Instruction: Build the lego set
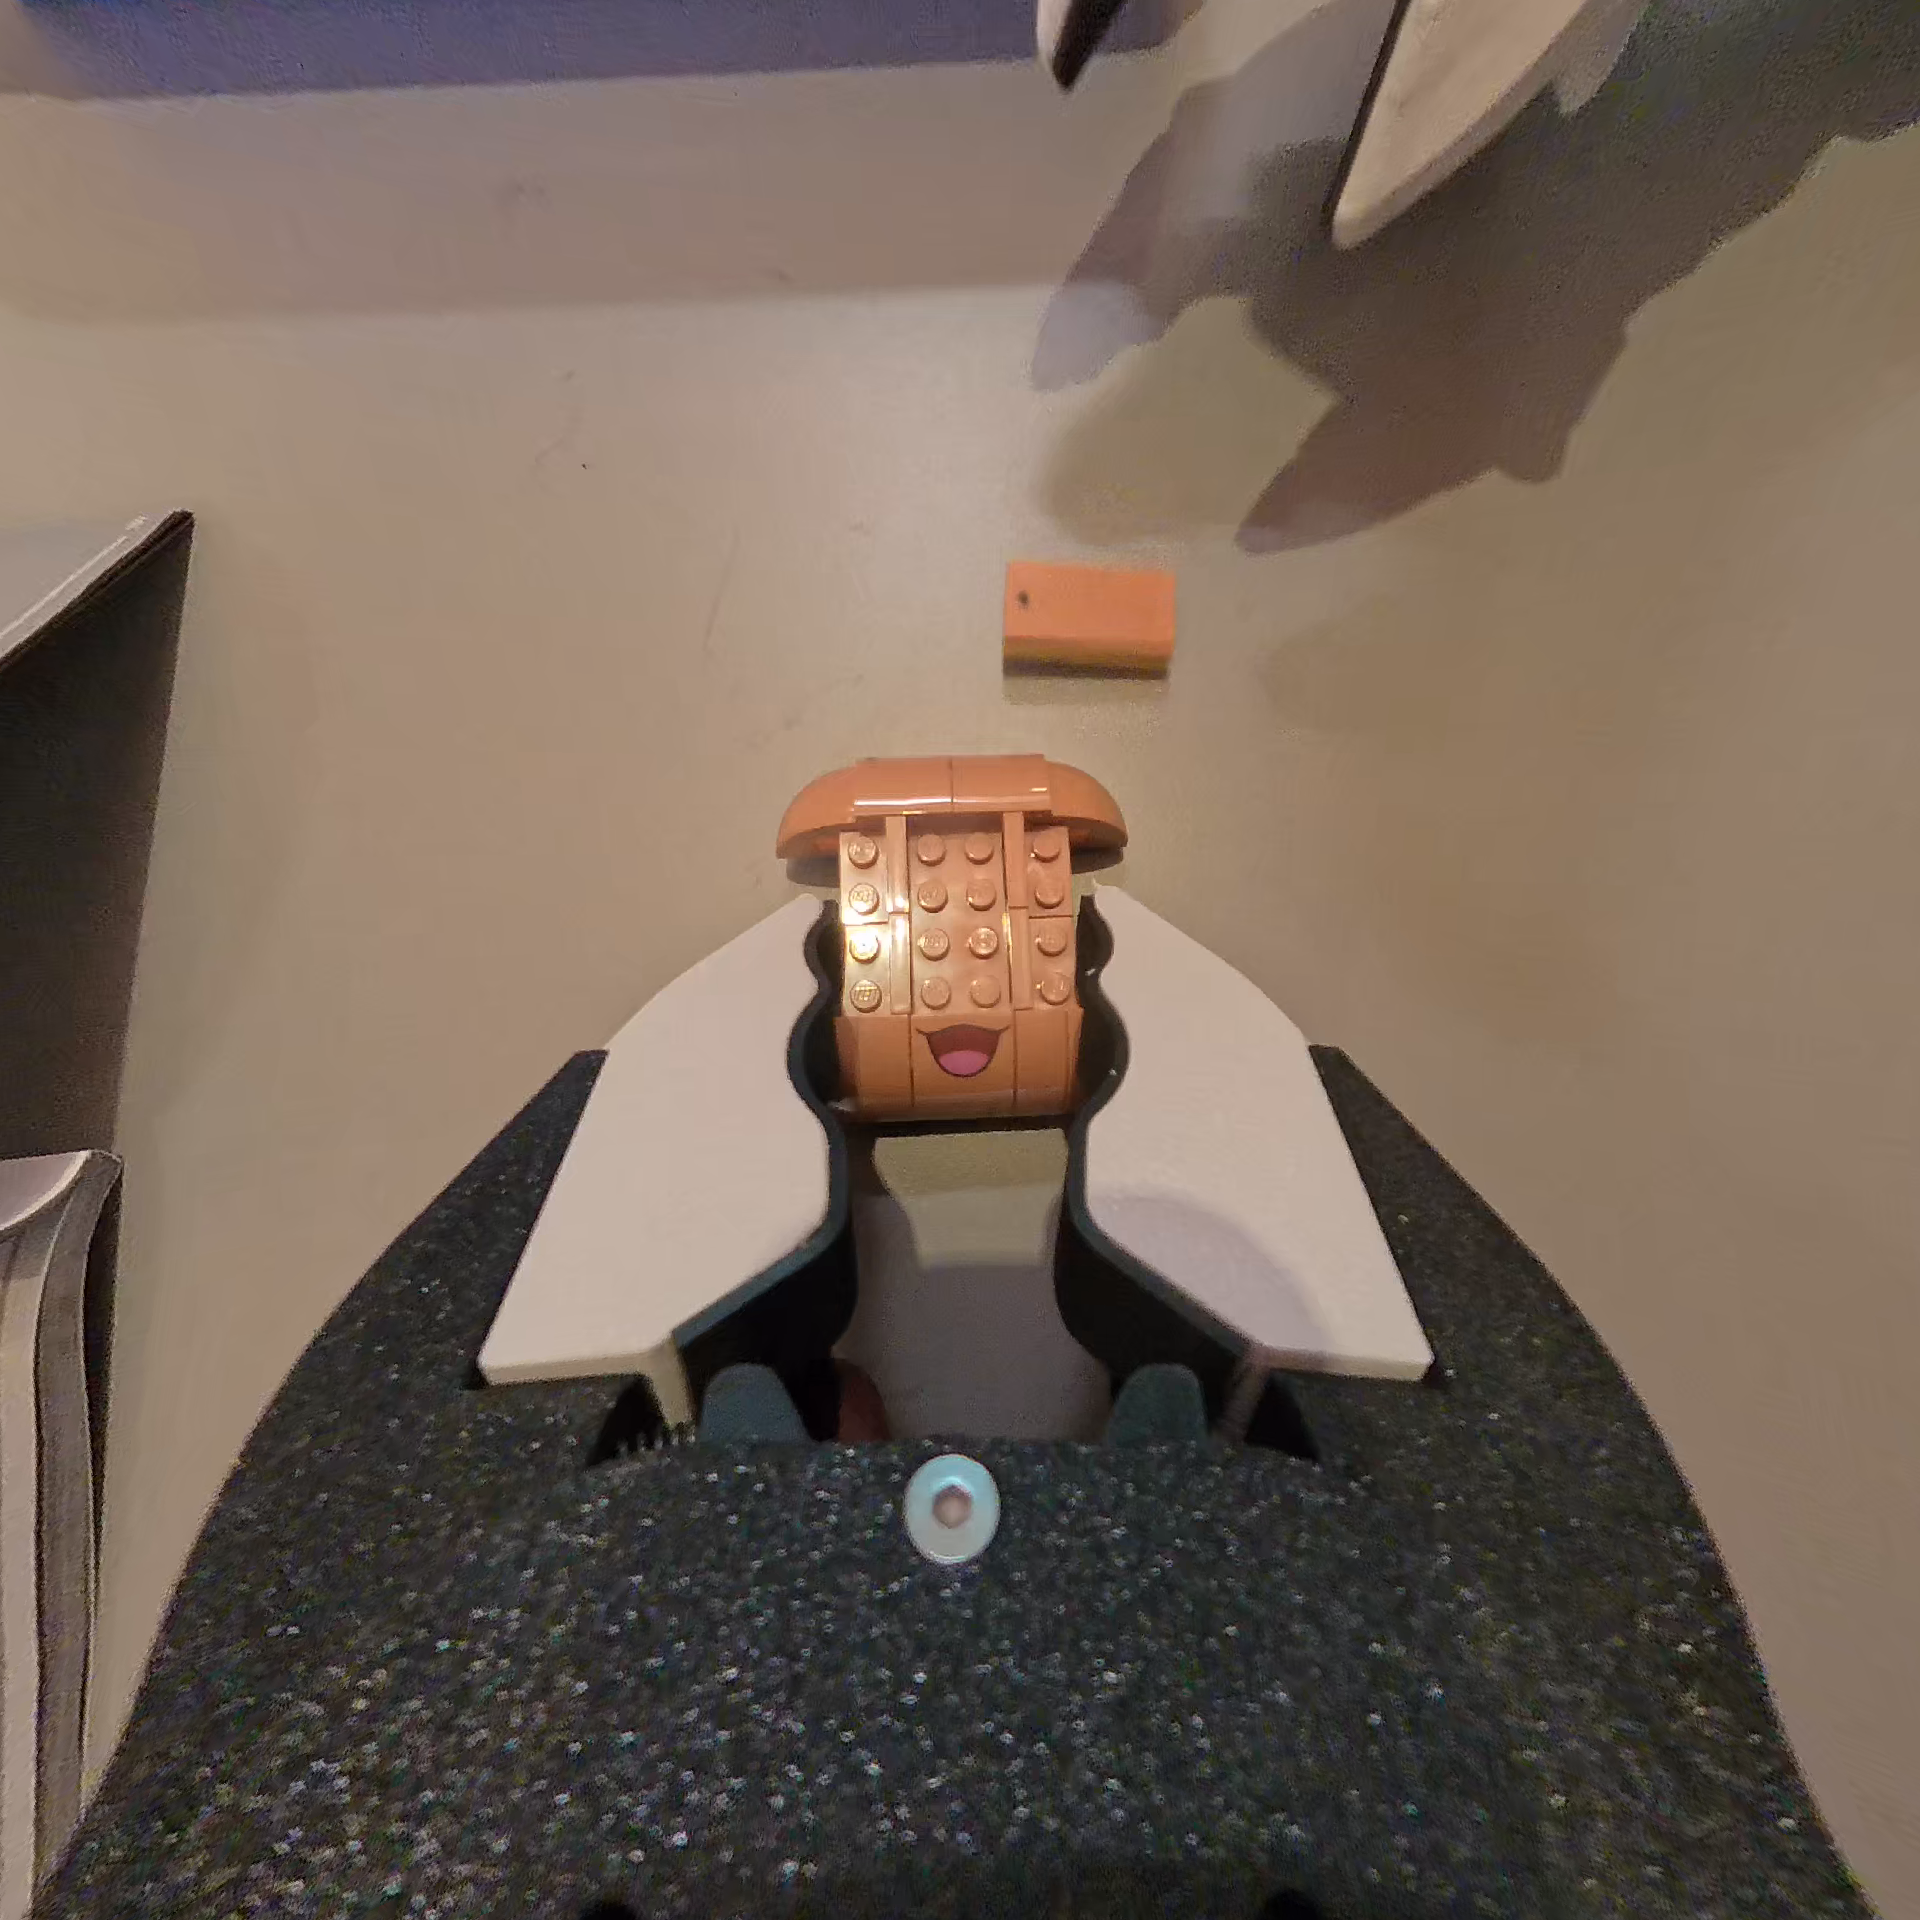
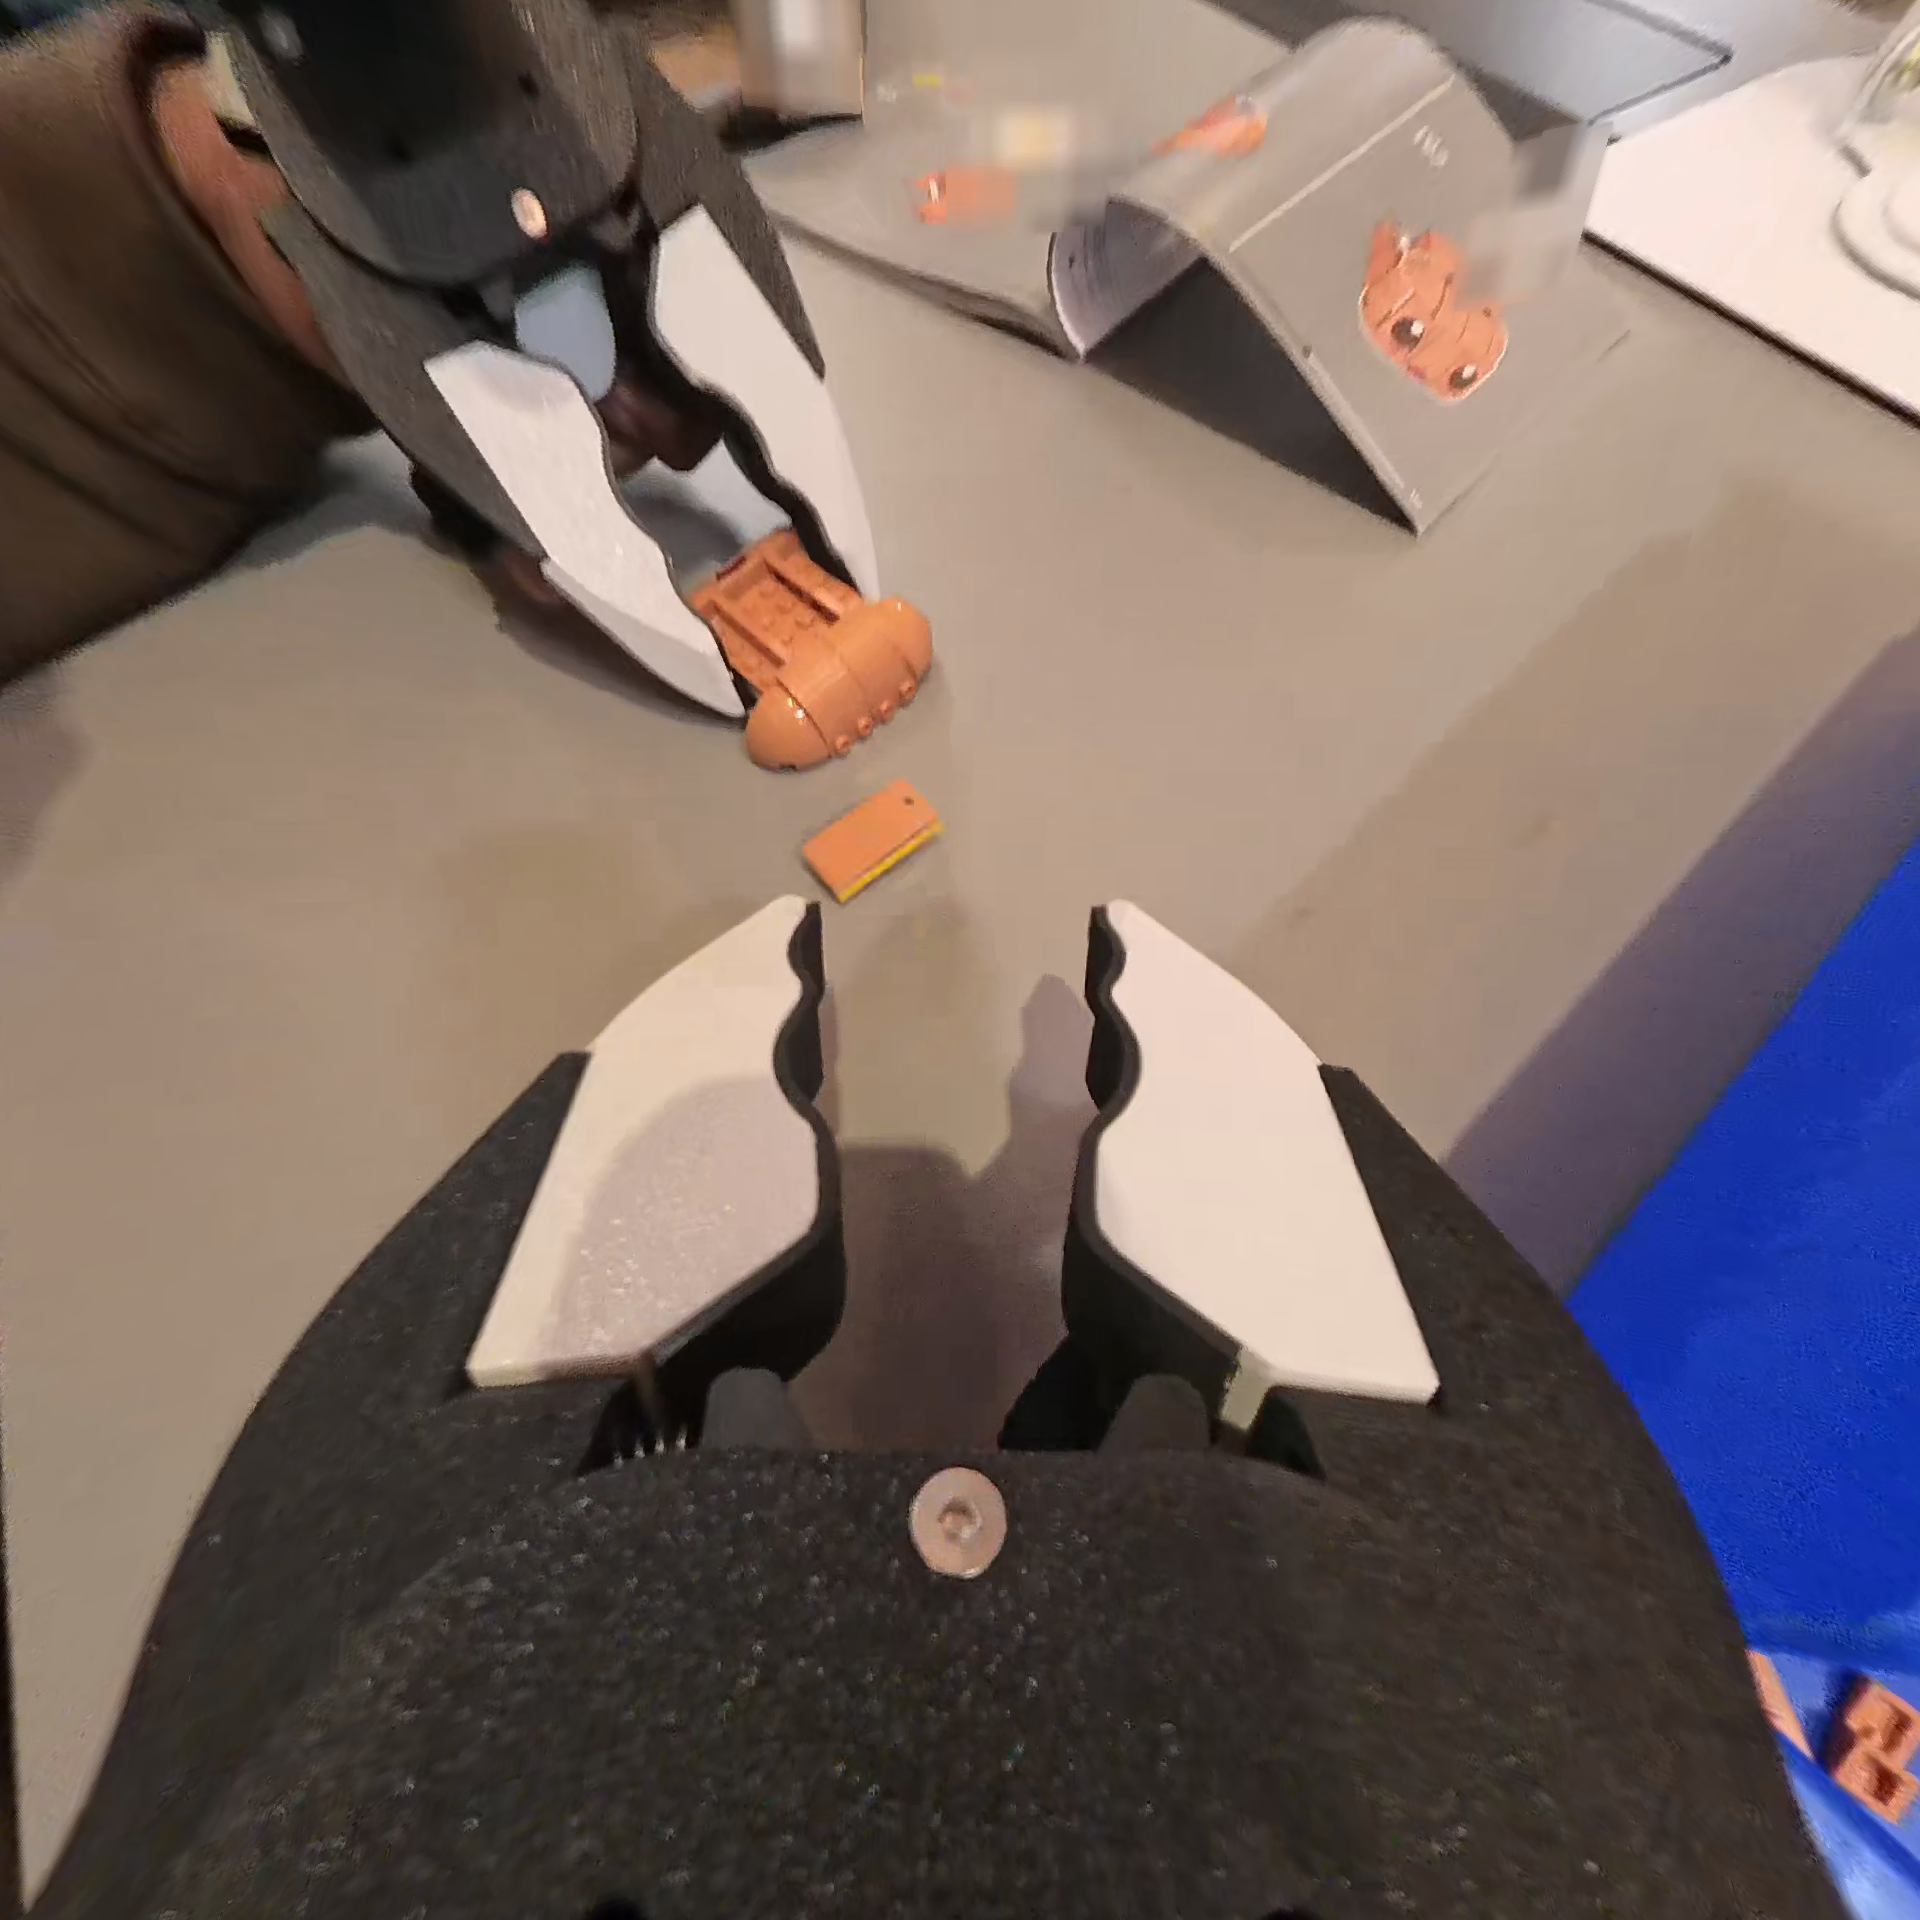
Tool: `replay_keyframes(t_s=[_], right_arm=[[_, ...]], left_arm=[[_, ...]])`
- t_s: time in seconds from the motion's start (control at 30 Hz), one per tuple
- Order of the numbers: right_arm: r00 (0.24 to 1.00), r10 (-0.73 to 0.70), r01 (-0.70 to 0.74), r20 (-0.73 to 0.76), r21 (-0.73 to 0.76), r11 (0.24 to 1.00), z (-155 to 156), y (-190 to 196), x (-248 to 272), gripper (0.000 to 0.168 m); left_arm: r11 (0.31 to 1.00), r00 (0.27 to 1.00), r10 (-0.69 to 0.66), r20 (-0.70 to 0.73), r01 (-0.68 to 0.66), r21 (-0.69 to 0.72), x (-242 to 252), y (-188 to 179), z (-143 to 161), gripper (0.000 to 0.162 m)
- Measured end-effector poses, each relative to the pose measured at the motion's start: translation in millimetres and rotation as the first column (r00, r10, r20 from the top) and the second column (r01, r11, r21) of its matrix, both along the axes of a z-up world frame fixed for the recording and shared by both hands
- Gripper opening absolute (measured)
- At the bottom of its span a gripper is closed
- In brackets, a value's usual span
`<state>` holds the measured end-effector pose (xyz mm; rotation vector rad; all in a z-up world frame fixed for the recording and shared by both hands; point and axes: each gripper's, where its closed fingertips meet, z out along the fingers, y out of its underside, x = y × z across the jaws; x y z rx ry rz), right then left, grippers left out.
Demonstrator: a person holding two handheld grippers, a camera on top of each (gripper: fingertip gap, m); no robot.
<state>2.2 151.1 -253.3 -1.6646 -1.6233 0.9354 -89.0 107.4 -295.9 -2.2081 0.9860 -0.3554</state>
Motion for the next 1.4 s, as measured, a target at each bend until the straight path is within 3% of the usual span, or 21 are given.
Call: replay_keyframes(t_s=[0.37, 0.47, 0.57, 0.67, 0.83, 0.97, 1.17, 1.23, 1.3, 1.4], right_arm=[[0.974, 0.138, -0.166, 0.179, 0.147, 0.975, -29.2, -23.1, -29.1, 0.04], [0.974, 0.103, -0.122, 0.203, 0.081, 0.989, -32.3, -29.9, -41.4, 0.04], [0.963, 0.08, -0.115, 0.255, 0.124, 0.986, -41.4, -33.4, -44.5, 0.042], [0.96, 0.056, -0.109, 0.275, 0.181, 0.977, -43.2, -24.2, -41.0, 0.043], [0.959, -0.092, 0.027, 0.268, 0.237, 0.971, -41.8, 11.5, -30.9, 0.045], [0.972, -0.046, 0.015, 0.229, 0.136, 0.991, -40.0, -5.9, -33.9, 0.046], [0.969, -0.053, 0.024, 0.242, 0.122, 0.992, -45.5, -8.9, -41.3, 0.04], [0.969, -0.047, 0.019, 0.243, 0.117, 0.993, -45.7, -7.8, -42.7, 0.034], [0.969, -0.024, -0.003, 0.247, 0.107, 0.994, -46.0, -8.1, -42.9, 0.018], [0.965, 0.029, -0.056, 0.261, 0.097, 0.994, -46.1, -8.6, -41.8, 0.017]], left_arm=[[1.0, 1.0, -0.026, -0.002, 0.026, -0.012, 1.4, -4.4, -1.1, 0.043], [1.0, 1.0, -0.029, -0.007, 0.029, -0.006, 0.9, -4.4, -0.1, 0.043], [1.0, 1.0, -0.03, -0.01, 0.03, -0.002, -0.8, -4.9, 0.9, 0.043], [1.0, 1.0, -0.029, -0.007, 0.029, -0.002, -1.4, -5.0, 1.5, 0.043], [0.999, 0.999, -0.035, -0.011, 0.035, -0.003, 0.2, -5.8, 1.2, 0.043], [1.0, 1.0, -0.029, -0.006, 0.029, 0.0, -0.5, -4.8, 2.1, 0.043], [0.999, 0.999, -0.039, -0.004, 0.039, 0.003, 1.0, -4.3, -0.2, 0.043], [0.999, 0.999, -0.051, -0.002, 0.052, 0.012, 2.4, -4.4, 0.0, 0.043], [0.998, 0.998, -0.061, 0.001, 0.061, 0.021, 3.4, -4.2, 0.3, 0.043], [0.996, 0.997, -0.08, 0.013, 0.08, 0.027, 6.1, -5.1, 0.7, 0.043]])
